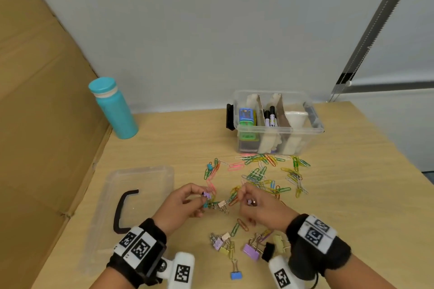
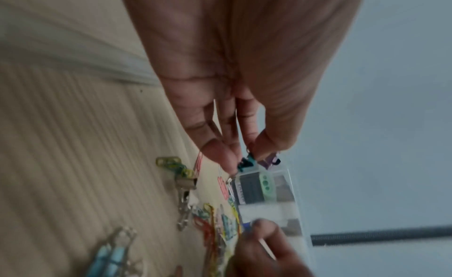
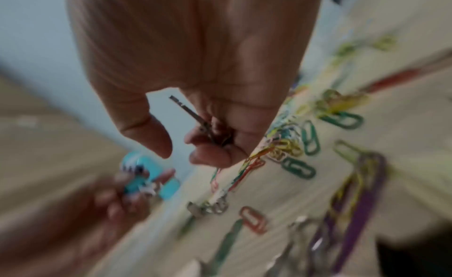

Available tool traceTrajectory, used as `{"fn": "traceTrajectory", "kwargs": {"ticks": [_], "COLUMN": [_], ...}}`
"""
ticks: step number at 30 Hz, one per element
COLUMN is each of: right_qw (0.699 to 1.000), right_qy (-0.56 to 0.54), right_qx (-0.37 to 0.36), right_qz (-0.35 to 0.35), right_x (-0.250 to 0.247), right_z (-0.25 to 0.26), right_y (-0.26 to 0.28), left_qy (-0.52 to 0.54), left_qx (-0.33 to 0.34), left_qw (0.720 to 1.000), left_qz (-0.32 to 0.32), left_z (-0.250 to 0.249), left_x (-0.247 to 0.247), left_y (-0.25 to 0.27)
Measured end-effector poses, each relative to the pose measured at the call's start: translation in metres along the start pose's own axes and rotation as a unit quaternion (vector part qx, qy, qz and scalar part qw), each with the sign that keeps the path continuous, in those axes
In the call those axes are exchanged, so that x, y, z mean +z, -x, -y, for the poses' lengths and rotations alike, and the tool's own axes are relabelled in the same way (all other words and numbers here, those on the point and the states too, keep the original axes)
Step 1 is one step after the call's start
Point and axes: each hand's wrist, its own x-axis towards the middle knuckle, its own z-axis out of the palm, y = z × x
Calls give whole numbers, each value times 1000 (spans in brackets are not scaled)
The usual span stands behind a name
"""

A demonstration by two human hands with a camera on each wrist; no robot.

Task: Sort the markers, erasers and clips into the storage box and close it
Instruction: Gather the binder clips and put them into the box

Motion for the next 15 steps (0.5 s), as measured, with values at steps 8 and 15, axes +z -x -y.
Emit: {"fn": "traceTrajectory", "kwargs": {"ticks": [8, 15], "right_qw": [874, 947], "right_qy": [480, 309], "right_qx": [-74, -76], "right_qz": [9, -30], "right_x": [40, 16], "right_z": [7, 2], "right_y": [-48, -44], "left_qy": [236, 339], "left_qx": [-71, -110], "left_qw": [969, 932], "left_qz": [-27, -64], "left_z": [2, 7], "left_x": [3, 1], "left_y": [-1, 2]}}
